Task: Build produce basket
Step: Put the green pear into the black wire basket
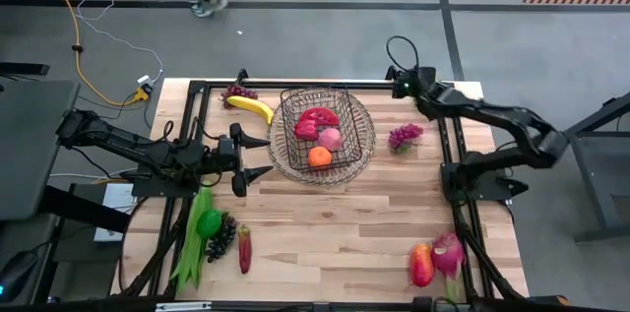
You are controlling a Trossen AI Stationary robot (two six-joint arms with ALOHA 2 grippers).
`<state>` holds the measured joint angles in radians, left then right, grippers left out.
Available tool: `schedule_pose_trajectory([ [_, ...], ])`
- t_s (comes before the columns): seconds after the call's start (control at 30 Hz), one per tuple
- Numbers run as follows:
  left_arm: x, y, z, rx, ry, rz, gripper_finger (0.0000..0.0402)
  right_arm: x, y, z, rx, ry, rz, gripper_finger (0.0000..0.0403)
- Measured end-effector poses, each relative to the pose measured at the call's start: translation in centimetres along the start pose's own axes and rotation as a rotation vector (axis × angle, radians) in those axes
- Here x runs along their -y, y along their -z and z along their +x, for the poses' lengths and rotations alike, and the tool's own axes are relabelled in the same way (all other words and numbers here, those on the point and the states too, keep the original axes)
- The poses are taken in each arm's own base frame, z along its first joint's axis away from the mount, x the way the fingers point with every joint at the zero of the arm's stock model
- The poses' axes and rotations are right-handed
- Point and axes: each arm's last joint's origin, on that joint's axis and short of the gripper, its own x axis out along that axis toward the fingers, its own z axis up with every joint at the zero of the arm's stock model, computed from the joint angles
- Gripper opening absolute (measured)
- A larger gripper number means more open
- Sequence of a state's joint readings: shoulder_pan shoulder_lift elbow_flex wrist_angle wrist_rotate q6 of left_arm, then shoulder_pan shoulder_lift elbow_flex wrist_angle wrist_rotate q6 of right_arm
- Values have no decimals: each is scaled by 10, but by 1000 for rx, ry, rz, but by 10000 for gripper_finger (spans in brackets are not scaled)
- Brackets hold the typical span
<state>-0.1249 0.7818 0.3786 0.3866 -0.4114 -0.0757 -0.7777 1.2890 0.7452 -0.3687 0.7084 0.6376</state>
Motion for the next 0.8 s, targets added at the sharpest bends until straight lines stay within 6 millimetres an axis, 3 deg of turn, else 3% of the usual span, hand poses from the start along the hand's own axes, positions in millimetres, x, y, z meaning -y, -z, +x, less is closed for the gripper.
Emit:
schedule_pose_trajectory([
  [0.2,0,0,0,0,0,0,323,7,7,49,-48,183,61,398],
  [0.47,0,0,0,0,0,0,323,-7,1,63,-62,307,24,398],
  [0.8,0,0,0,0,0,-3,323,-10,16,81,-230,450,-148,398],
])
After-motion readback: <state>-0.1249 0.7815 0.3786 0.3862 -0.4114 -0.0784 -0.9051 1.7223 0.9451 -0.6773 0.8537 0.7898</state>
